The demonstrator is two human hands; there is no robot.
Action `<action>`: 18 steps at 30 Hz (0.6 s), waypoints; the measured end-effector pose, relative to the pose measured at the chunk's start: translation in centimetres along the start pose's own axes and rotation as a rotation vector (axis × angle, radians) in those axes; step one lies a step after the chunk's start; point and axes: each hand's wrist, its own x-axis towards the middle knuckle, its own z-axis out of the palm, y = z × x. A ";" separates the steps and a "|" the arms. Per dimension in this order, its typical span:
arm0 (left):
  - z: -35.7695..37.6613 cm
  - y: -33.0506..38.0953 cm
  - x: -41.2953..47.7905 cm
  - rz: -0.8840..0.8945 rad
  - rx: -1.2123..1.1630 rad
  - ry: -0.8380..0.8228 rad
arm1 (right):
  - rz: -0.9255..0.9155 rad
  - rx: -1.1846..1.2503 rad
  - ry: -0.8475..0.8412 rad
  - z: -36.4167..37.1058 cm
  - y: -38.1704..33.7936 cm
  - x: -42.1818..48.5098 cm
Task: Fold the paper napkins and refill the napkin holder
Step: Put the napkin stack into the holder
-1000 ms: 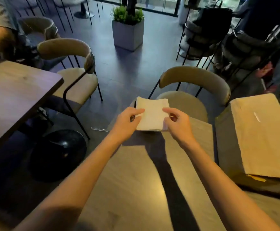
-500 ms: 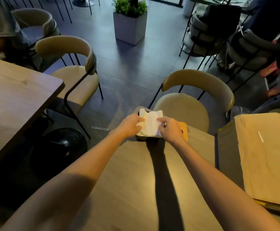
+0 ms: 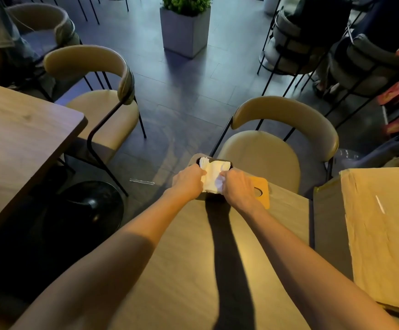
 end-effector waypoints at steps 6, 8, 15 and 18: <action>0.7 0.7 0.1 0.009 0.135 0.016 | -0.015 -0.118 0.028 0.5 -0.1 0.1; 0.5 0.9 0.1 0.011 0.196 -0.003 | -0.011 -0.146 0.007 0.4 -0.4 0.4; -0.1 0.9 0.8 0.161 0.428 -0.062 | -0.027 -0.299 -0.089 -0.3 -1.2 1.5; -0.4 1.1 0.8 0.193 0.457 -0.087 | -0.041 -0.302 -0.119 -0.4 -1.2 1.8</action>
